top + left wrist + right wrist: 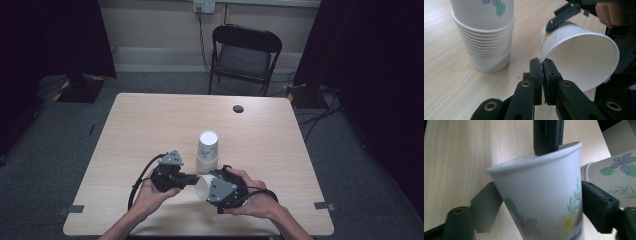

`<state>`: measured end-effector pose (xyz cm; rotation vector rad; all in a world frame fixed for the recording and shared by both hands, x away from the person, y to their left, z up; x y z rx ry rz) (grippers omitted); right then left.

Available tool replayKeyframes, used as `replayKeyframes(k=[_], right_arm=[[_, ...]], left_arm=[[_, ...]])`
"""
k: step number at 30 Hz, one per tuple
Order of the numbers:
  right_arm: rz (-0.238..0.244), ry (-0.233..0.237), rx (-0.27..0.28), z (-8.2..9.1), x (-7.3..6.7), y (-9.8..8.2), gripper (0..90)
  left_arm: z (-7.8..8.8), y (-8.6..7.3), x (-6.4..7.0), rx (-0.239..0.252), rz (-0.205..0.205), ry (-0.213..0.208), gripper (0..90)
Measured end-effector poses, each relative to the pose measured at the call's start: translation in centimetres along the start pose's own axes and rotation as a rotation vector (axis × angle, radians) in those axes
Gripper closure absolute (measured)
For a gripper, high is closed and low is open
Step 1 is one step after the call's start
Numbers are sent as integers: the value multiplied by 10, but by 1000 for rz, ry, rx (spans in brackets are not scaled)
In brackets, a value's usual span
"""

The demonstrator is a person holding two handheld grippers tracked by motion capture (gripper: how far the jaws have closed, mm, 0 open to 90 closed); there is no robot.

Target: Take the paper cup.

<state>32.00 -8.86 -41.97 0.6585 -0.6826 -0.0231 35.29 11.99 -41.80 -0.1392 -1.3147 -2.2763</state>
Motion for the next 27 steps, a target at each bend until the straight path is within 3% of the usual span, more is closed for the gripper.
replayKeyframes(k=[3, 5, 9, 13, 20, 27], right_arm=[[-24, 5, 4, 0, 1, -2, 253], [-31, 5, 12, 1, 1, -3, 257], [-94, 20, 36, 1, 4, -3, 262], [-160, 40, 58, 1, 10, -5, 250], [-142, 28, 38, -1, 7, -2, 231], [-117, 16, 36, -5, 1, 1, 229]], left_arm=[[-1, -1, 1, 21, -15, 4, 862], [-1, -3, 1, 45, -3, 2, 817], [-1, -4, 1, 65, -9, 18, 770], [3, -1, 2, 104, 9, -3, 865], [1, 3, 3, 69, -2, -7, 880], [-3, 3, 2, 36, 17, -11, 881]])
Point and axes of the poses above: each handheld gripper's, and its own axes: z roughly backward along the jaws, y roughly out of its top, x roughly to its right, the point moved 1 cm from there along -z, roughly forward along the jaws, and after that the axes turned 9 degrees about -y, right-handed, at the moved point
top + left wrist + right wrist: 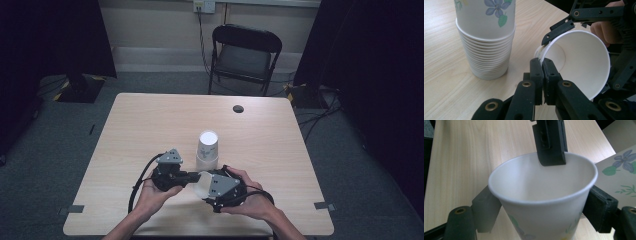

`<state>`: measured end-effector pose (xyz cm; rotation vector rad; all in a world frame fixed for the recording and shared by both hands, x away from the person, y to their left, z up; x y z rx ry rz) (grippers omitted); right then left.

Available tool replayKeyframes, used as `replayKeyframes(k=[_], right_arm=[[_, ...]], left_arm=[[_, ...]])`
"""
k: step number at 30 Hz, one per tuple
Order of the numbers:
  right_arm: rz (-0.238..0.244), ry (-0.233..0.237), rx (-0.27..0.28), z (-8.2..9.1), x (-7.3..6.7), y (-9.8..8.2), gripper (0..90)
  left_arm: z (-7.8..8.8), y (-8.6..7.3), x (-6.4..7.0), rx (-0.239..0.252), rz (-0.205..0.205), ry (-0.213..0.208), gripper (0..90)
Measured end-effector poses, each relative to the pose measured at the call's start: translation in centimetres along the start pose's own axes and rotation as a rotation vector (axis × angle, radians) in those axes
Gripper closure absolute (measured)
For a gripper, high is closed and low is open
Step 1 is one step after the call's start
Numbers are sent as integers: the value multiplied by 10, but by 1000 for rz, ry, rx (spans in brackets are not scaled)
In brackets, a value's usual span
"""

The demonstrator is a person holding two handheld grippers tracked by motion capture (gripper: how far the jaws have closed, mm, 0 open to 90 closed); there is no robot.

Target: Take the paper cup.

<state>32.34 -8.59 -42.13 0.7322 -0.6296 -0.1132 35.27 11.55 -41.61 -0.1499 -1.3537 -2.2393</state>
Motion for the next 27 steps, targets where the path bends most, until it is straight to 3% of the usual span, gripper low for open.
replayKeyframes(k=[4, 11, 13, 19, 27], right_arm=[[-10, 1, -5, 1, -1, -2, 264], [-117, 27, 36, 5, 6, -9, 284], [-140, 24, 32, 5, 7, -13, 285], [-221, 25, 28, 8, 14, -24, 289], [-382, 20, 74, 18, 29, -36, 289]], left_arm=[[-2, 1, 0, 11, -3, -4, 876], [-2, 2, 0, 58, -10, -4, 849], [0, 2, -1, 80, -10, 2, 805], [2, 2, -2, 85, -12, 18, 687], [10, -1, -5, 122, -9, 45, 547]])
Point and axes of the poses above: each handheld gripper's, and its own axes: z roughly backward along the jaws, y roughly out of its top, x roughly to its right, the point moved 1 cm from there along -z, roughly forward along the jaws, and after that the axes turned 9 degrees about -y, right-handed, at the moved point
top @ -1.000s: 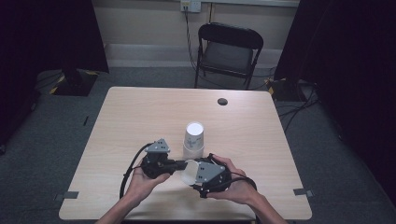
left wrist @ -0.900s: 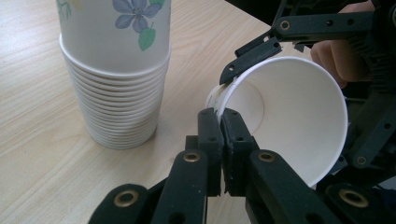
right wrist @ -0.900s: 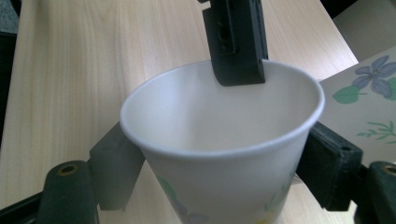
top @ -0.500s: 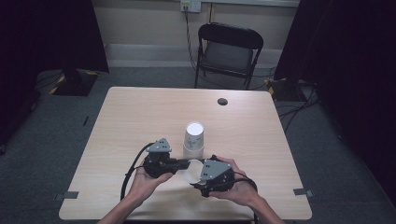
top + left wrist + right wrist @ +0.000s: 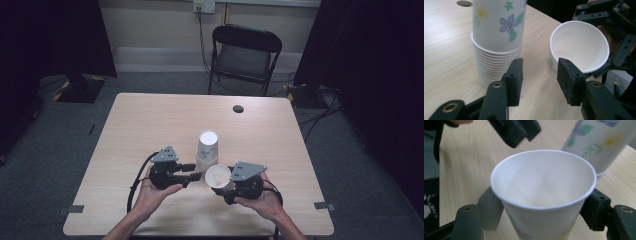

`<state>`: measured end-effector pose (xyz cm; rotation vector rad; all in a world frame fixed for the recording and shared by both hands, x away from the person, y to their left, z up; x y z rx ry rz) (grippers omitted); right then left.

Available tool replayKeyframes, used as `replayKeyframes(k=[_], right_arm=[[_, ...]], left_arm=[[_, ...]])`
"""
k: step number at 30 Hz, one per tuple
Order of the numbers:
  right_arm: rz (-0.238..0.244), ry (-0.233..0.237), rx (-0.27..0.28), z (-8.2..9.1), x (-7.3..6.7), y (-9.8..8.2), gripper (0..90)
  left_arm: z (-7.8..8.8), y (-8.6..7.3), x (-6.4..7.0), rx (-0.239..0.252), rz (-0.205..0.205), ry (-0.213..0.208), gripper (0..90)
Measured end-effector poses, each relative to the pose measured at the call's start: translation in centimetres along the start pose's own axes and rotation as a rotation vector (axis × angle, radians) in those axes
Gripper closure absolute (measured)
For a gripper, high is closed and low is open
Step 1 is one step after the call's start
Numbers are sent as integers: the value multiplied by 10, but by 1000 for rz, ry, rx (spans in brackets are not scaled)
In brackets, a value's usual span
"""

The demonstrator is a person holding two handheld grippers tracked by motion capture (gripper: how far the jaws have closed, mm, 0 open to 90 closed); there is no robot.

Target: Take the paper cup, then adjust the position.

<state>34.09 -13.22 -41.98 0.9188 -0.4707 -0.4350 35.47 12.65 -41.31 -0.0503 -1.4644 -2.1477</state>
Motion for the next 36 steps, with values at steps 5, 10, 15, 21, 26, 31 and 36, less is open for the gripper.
replayKeyframes(k=[5, 10, 15, 21, 26, 31, 36], right_arm=[[-76, -8, 13, 3, 11, -6, 289], [-110, -40, 20, 6, 17, -7, 288], [-143, -66, 37, 11, 25, -7, 289], [-170, -107, 47, 17, 36, -7, 289], [-193, -130, 61, 20, 45, -7, 290], [-214, -161, 66, 18, 56, -7, 291], [-230, -184, 71, 16, 64, -7, 291]], left_arm=[[7, -6, -5, -9, -6, 44, 505], [15, -13, -12, -17, -6, 117, 433], [23, -18, -20, -20, 7, 182, 348], [33, -26, -27, -42, 15, 222, 330], [40, -35, -33, -64, 24, 259, 325], [45, -43, -40, -84, 37, 284, 319], [50, -54, -47, -107, 45, 304, 312]])
Point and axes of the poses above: each handheld gripper's, and its own axes: z roughly backward along the jaws, y roughly out of its top, x roughly to its right, the point moved 1 cm from there along -z, roughly forward along the jaws, and after that the axes turned 9 degrees about -y, right-handed, at the moved point
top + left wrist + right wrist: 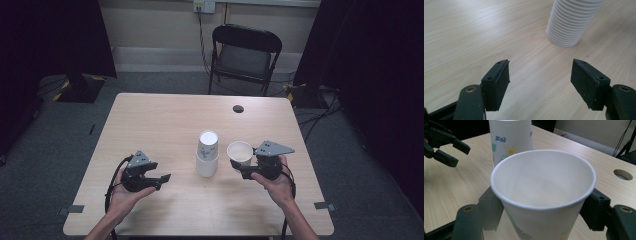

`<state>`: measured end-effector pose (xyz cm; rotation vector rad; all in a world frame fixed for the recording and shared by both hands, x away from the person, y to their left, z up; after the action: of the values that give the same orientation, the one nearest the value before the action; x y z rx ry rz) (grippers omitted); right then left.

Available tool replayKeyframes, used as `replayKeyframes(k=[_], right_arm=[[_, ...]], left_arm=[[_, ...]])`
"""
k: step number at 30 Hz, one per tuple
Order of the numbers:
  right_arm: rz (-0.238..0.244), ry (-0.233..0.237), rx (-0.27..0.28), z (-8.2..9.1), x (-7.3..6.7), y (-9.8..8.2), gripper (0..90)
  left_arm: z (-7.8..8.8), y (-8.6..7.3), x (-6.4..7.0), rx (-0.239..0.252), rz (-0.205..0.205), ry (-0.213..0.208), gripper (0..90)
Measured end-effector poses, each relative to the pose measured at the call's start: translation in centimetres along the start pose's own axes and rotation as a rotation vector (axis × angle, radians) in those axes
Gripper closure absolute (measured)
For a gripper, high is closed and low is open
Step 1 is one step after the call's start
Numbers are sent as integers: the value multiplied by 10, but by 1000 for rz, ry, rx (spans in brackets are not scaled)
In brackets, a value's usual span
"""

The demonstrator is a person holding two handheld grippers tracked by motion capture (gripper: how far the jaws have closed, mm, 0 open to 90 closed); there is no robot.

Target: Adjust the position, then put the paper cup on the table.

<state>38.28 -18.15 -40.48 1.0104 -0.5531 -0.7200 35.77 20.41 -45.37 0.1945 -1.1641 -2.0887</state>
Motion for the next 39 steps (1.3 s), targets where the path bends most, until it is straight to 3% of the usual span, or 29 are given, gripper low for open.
replayKeyframes(k=[4, 6, 9, 13, 16, 22, 23, 30, 39], right_arm=[[-7, -16, -4, -3, 6, 0, 292], [-6, -32, -13, -6, 10, -1, 292], [-21, -52, -17, -13, 18, -2, 292], [-38, -69, -32, -24, 27, -4, 293], [-54, -90, -41, -31, 33, -8, 294], [-83, -138, -51, -45, 44, -14, 293], [-82, -144, -56, -47, 46, -15, 293], [-83, -165, -98, -65, 52, -23, 293], [-93, -180, -134, -85, 57, -36, 290]], left_arm=[[-1, -9, -8, -4, 2, 12, 308], [-3, -11, -11, -38, -9, 25, 301], [-5, -16, -15, -47, -6, 45, 266], [-5, -23, -26, -77, 29, 61, 239], [-6, -28, -35, -92, 46, 95, 221], [-15, -36, -39, -167, 5, 129, 200], [-16, -36, -39, -167, -10, 134, 191], [-18, -44, -40, -86, -6, 143, 153], [-18, -44, -42, -87, -19, 140, 139]])
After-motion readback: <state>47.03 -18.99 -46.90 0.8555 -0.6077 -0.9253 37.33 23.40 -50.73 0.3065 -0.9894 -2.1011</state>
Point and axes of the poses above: each handheld gripper's, and its own axes: z roughly backward along the jaws, y roughly out of its top, x roughly to its right, the point moved 1 cm from there along -z, roughly forward along the jaws, and after that the axes turned 9 degrees about -y, right-handed, at the moved point
